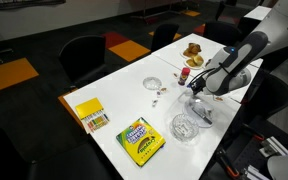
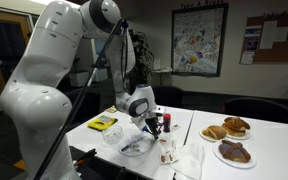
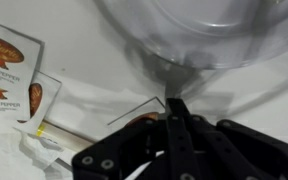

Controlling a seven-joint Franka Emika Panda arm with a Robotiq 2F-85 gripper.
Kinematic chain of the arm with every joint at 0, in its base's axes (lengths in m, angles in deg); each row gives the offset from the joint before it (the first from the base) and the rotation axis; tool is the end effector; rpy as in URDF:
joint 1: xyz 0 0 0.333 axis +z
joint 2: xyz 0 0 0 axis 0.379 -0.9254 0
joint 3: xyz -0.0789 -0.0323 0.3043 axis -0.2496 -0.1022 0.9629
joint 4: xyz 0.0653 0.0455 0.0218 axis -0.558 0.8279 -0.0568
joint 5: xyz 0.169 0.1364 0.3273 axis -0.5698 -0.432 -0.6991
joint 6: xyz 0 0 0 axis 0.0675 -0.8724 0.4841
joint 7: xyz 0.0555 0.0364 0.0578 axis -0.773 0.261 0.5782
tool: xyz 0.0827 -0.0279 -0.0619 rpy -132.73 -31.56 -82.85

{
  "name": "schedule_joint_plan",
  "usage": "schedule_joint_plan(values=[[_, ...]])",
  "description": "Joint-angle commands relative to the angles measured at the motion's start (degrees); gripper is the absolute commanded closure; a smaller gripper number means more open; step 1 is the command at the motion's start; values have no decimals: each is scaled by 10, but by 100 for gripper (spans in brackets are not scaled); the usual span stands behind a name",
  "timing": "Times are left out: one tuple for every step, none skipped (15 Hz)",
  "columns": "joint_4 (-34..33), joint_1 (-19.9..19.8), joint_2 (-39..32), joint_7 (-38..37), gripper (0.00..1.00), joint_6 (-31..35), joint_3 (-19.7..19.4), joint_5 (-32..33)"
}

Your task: Pick up one object from the table and put it in the bowl

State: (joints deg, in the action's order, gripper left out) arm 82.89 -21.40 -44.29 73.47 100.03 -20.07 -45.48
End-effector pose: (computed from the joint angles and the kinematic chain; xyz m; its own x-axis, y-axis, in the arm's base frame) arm 0.4612 -0.0761 0.1202 0.8701 -0.4280 0.2444 -0.4397 -0.8981 -0.0074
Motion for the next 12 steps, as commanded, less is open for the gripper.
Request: schedule_joint_plan(values=[[17, 56, 15, 3, 100, 0, -38, -19], [19, 69, 16, 1, 100, -2, -49, -22], [23, 83, 20, -5, 74, -8, -62, -29], [25, 93, 21, -8, 72, -8, -72, -35], [30, 99, 23, -15, 67, -7, -82, -44], [33, 104, 22, -19, 59, -2, -89, -51], [36, 106, 22, -24, 53, -1, -96, -58], [38, 105, 20, -26, 45, 4, -100, -63], [39, 102, 18, -24, 39, 13, -104, -65], [37, 99, 12, -20, 31, 29, -106, -64], [31, 85, 13, -11, 25, 32, -100, -59], [27, 80, 12, -7, 17, 38, -100, -58]])
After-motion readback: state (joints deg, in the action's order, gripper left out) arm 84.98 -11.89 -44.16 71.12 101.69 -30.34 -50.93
